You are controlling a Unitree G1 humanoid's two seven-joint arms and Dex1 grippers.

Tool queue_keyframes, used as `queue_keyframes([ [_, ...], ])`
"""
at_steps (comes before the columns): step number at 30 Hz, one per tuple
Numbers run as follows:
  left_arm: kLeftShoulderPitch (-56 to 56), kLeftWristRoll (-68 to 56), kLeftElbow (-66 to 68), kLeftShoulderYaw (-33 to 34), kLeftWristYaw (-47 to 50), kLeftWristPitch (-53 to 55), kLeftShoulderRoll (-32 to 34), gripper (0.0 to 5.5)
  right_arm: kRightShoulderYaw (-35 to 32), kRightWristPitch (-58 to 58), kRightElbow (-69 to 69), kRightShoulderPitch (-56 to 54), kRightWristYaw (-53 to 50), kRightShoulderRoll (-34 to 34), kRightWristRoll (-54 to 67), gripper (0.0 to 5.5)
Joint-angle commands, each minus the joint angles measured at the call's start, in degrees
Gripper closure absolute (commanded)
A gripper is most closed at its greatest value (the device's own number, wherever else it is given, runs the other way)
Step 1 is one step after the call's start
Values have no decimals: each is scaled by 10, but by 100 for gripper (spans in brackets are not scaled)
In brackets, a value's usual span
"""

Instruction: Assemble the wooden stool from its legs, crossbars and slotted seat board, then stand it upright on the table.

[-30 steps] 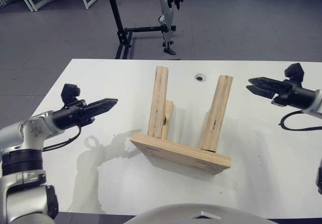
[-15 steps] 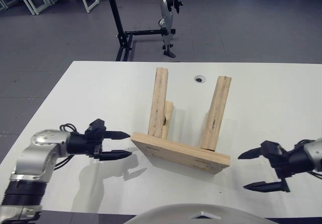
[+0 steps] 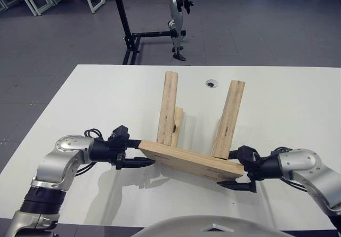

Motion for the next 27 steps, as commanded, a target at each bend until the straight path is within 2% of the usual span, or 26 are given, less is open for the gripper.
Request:
queue_keyframes([
  [1,-4,-1,-8,-7,14,4,-8,310,-14,37,4,-21,-6,0,28,198],
  [4,-2,-9,-12,-5,14,10,-10,334,-40,93,-1,-44,-1,6,91,252],
  [8,-11,-51,-36,4,13,74,-1,350,-109,221,11,-103,-20,40,253,331],
  [11,-37,-101,-56,16,13,158,23,361,-151,308,43,-148,-30,49,351,344],
  [15,-69,-172,-74,44,20,231,31,368,-159,355,59,-158,-16,25,396,351],
  [20,-102,-326,-110,105,52,376,41,368,-201,482,137,-214,-51,15,550,356],
  [24,-144,-401,-91,132,96,446,46,368,-194,525,218,-281,-122,-2,687,356],
  [27,-183,-449,-41,129,129,514,52,368,-119,514,305,-332,-191,-55,852,356],
])
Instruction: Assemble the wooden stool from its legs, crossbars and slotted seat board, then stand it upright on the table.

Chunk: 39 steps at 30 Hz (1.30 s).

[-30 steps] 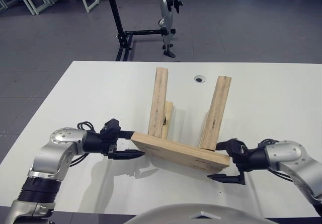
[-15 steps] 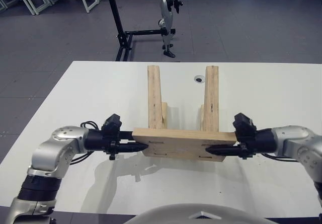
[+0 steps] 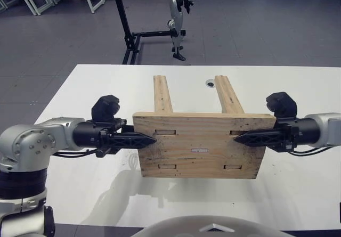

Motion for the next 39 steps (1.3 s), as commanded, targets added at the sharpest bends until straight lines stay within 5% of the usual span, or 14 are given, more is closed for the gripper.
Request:
queue_keyframes([
  [1,-49,-58,60,3,46,79,8,368,97,-3,105,-64,-69,-61,192,356],
  [12,-156,-120,248,28,164,161,-32,368,317,69,337,-271,8,-88,217,356],
  [21,-207,-119,291,17,203,195,-70,368,335,68,548,-349,-156,33,215,356],
  [28,-313,5,447,0,173,128,-101,368,241,64,673,-390,-224,99,140,356],
  [39,-342,141,535,0,80,58,-80,160,41,44,689,-368,-211,96,-111,121],
])
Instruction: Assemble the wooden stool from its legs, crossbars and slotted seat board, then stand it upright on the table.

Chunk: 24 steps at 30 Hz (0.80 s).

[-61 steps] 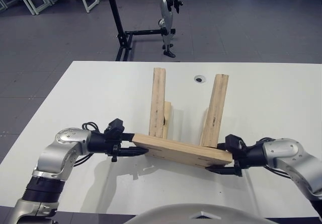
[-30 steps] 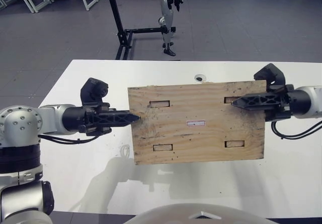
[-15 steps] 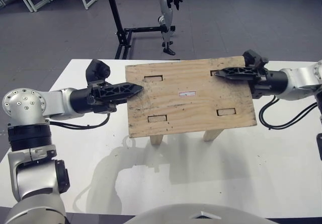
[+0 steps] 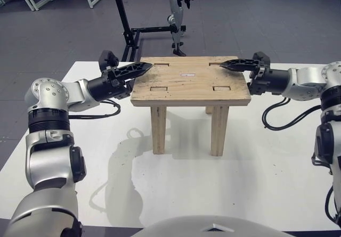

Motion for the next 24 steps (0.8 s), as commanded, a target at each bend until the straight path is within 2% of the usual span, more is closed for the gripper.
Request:
queue_keyframes([
  [1,-22,33,24,11,-36,-15,37,145,-52,5,-4,22,18,-22,-76,104],
  [3,-20,56,39,6,-52,-26,55,119,-73,8,-14,36,32,-27,-111,61],
  [6,-14,88,57,-4,-79,-43,70,119,-102,16,-28,49,49,-25,-154,4],
  [11,4,160,92,-41,-147,-93,108,119,-143,20,-42,64,74,-27,-206,4],
  [14,14,217,148,-36,-137,-186,118,119,-172,-22,-63,89,83,-35,-243,4],
  [16,32,264,147,3,3,-356,77,119,-175,-186,-124,142,66,-14,-310,4],
  [17,49,282,118,30,103,-434,38,119,-188,-316,-164,179,27,16,-356,4],
  [20,142,391,-27,23,355,-648,-83,119,-142,-623,-333,313,-91,119,-520,4],
  [22,191,433,-103,4,456,-724,-173,119,-75,-745,-393,375,-158,185,-621,4],
  [24,218,449,-141,-20,484,-749,-225,119,-44,-797,-399,398,-163,238,-650,4],
])
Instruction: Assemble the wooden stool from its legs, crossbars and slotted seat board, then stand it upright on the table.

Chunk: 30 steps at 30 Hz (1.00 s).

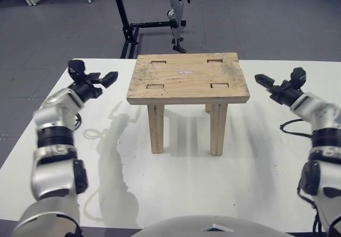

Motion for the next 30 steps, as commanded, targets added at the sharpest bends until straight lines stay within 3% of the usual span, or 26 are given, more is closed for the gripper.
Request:
queue_keyframes([
  [1,106,84,-146,-53,159,-129,-160,119,104,-211,-101,106,-80,145,-146,4],
  [13,198,75,-300,-58,167,-65,-198,119,104,-237,-169,160,-135,197,-233,4],
  [30,205,78,-316,-57,166,-37,-201,119,101,-222,-173,145,-120,203,-259,4],
])
